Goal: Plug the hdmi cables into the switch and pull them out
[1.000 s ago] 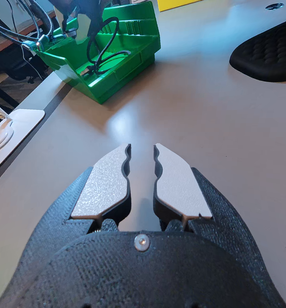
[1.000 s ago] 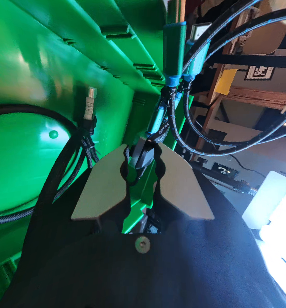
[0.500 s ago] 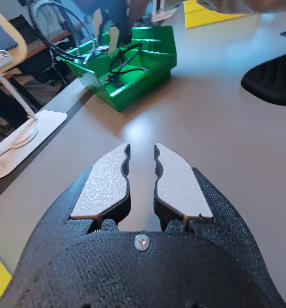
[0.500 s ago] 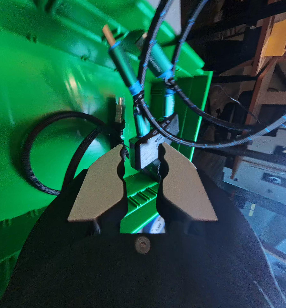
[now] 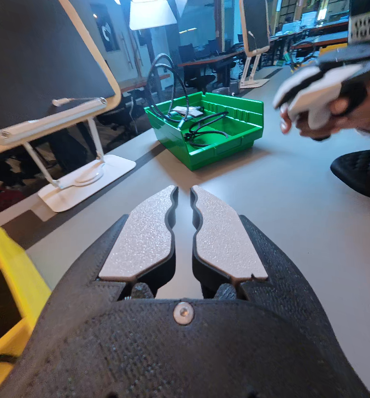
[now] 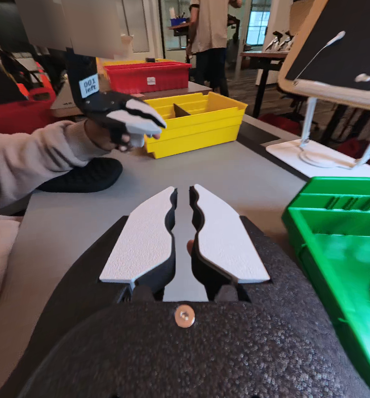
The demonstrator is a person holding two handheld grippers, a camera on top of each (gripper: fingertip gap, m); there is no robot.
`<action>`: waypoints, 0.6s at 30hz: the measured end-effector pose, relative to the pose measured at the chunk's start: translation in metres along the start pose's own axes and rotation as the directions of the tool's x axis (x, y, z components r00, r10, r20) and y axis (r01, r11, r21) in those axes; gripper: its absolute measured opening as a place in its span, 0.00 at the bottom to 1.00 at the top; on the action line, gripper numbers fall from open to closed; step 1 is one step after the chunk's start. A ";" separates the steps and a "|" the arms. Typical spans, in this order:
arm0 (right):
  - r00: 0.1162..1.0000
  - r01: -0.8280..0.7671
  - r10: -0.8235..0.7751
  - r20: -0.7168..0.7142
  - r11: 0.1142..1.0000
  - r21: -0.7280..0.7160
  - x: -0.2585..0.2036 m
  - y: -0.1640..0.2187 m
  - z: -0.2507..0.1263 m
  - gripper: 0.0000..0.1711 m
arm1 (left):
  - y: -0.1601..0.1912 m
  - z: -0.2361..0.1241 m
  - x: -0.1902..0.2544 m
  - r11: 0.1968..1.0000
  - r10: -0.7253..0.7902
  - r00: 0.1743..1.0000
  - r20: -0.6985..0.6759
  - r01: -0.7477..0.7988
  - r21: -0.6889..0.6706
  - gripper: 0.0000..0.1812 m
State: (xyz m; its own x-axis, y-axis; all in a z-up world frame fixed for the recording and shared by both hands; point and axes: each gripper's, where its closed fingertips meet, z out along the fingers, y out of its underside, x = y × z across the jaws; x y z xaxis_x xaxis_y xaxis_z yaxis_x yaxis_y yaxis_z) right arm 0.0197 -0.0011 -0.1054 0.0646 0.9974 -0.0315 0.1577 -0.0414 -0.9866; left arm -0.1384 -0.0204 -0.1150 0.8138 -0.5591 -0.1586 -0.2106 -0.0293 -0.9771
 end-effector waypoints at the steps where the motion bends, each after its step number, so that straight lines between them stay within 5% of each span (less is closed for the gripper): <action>1: 1.000 -0.006 0.006 0.015 1.000 -0.004 -0.005 0.008 0.002 0.01 | -0.006 -0.007 -0.004 1.000 0.012 1.000 0.024 -0.012 0.011 0.04; 10: 1.000 -0.009 0.009 -0.005 1.000 -0.005 0.008 0.013 0.004 0.00 | -0.070 -0.146 -0.128 0.999 0.045 0.923 0.383 -0.051 0.006 0.00; 15: 0.999 0.045 -0.045 -0.002 0.999 -0.025 0.003 0.019 0.008 0.01 | -0.035 -0.178 -0.207 0.958 0.095 0.880 0.466 0.046 -0.282 0.03; 18: 0.996 0.084 -0.084 0.001 0.996 -0.028 0.001 0.019 0.008 0.01 | 0.015 -0.165 -0.232 0.816 0.284 0.880 0.381 -0.014 -0.577 0.13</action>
State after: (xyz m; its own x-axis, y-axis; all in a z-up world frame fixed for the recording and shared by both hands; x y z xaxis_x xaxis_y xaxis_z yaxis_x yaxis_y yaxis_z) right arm 0.0148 -0.0009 -0.1260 0.0502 0.9974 0.0516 0.1904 0.0411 -0.9808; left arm -0.4201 -0.0277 -0.0693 0.8625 -0.1846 -0.4712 -0.4959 -0.4946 -0.7138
